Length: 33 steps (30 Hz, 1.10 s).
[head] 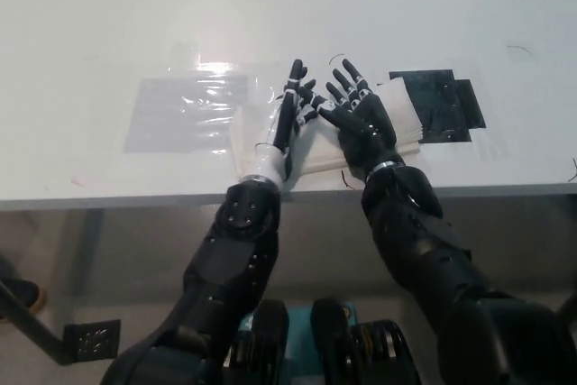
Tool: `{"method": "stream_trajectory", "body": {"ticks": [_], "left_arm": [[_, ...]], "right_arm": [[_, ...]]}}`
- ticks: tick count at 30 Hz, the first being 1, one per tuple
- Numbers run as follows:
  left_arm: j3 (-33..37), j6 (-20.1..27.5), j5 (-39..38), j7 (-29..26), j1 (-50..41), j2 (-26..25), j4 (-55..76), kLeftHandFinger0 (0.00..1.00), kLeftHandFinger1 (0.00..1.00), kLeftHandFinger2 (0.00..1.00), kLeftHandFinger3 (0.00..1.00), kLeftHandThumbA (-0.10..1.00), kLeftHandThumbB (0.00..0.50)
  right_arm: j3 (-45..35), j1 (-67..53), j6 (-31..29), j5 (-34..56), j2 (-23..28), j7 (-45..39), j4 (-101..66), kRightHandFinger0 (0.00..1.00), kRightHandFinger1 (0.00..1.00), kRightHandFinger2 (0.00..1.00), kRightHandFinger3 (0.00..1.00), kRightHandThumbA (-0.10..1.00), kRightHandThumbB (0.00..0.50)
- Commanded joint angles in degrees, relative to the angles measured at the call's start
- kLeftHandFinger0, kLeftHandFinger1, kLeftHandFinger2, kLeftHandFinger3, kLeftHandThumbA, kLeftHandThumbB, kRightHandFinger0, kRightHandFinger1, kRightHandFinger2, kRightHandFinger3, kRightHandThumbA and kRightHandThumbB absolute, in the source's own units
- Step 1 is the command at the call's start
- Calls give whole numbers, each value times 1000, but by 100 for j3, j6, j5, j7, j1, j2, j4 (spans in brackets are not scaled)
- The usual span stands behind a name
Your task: A stack of napkins is kept in the middle of the table close to the robot and the robot places both its hands sideways on the stack. Then it moves its hands away from each other while pressing down on the napkins to make them smooth
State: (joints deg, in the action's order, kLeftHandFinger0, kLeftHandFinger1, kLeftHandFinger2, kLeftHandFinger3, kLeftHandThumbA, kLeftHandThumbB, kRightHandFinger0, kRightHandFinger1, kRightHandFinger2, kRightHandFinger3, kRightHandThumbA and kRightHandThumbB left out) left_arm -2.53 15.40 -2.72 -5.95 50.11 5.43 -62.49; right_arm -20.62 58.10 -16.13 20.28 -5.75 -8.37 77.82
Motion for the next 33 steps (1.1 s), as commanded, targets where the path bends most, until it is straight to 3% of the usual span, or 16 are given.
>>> {"method": "stream_trajectory", "body": {"ticks": [1,7,18,20,25,30,33], "left_arm": [[-16,-368,60,97,-153,-484,137,1000,1000,1000,1000,1000,287],[-78,-373,-43,280,-9,-802,197,1000,1000,1000,1000,1000,294],[-56,-342,-44,428,207,-1257,268,1000,1000,1000,1000,1000,221],[-72,-325,-48,453,213,-1314,264,1000,1000,1000,1000,1000,245],[-76,-609,-8,427,155,-1392,586,1000,1000,1000,1000,1000,245],[-9,-732,52,549,129,-1491,1021,1000,1000,1000,1000,1000,309],[64,-1080,56,673,-107,-1452,1951,1000,1000,1000,1000,1000,364]], "right_arm": [[-50,-267,98,55,430,89,158,1000,1000,1000,1000,1000,264],[-58,-145,53,67,626,-15,116,1000,1000,1000,1000,1000,259],[-86,30,36,111,902,-76,-133,1000,1000,1000,1000,1000,272],[-76,34,50,99,971,-67,-211,1000,1000,1000,1000,1000,283],[19,13,-70,12,1048,-124,-478,1000,1000,1000,1000,1000,229],[143,-86,136,-13,1012,-178,-1604,1000,1000,1000,1000,1000,273],[286,-337,624,35,901,-163,-3047,1000,1000,1000,1000,1000,276]]}}
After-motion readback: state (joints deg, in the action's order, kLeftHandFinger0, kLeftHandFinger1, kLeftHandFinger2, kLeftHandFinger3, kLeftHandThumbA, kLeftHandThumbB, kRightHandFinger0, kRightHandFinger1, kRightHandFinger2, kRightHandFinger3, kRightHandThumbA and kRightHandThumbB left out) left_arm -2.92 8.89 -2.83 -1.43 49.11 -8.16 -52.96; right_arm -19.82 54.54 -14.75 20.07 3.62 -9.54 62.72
